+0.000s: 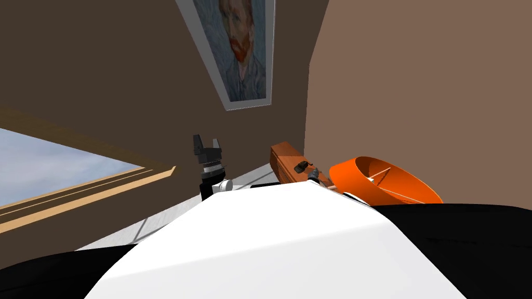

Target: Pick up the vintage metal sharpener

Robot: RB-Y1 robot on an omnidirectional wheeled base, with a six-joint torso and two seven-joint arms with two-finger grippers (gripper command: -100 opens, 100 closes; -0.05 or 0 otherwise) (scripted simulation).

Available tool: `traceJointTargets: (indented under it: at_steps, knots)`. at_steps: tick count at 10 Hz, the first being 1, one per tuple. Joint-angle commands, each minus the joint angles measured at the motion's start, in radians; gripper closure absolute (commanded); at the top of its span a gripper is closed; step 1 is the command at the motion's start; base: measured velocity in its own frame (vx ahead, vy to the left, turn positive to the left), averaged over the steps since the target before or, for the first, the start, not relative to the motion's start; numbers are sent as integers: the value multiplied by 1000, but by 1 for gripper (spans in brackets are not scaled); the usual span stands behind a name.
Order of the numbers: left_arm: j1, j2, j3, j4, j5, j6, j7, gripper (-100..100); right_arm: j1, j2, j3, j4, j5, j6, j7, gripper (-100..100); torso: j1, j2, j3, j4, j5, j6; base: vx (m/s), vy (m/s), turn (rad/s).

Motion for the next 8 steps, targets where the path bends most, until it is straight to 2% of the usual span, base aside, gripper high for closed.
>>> traceJointTargets:
  at_steps: [1, 2, 4, 8]
  knots:
    - [0, 0, 0, 0, 0, 0, 0, 0, -2, -3, 10, 38, 21, 28, 11, -100, 0, 0, 0, 0, 0, 0, 17, -23, 67]
    - [0, 0, 0, 0, 0, 0, 0, 0, -10, -7, 25, 62, 50, 58, 22, -100, 0, 0, 0, 0, 0, 1, 17, -15, 89]
    - [0, 0, 0, 0, 0, 0, 0, 0, -10, -7, 25, 78, 50, 58, 22, -100, 1, 0, 0, 0, 0, 1, 9, -7, 38]
    - [0, 0, 0, 0, 0, 0, 0, 0, -24, -9, 75, 196, 133, 141, 57, -100, 1, -2, -1, 0, 0, 0, 39, -18, 150]
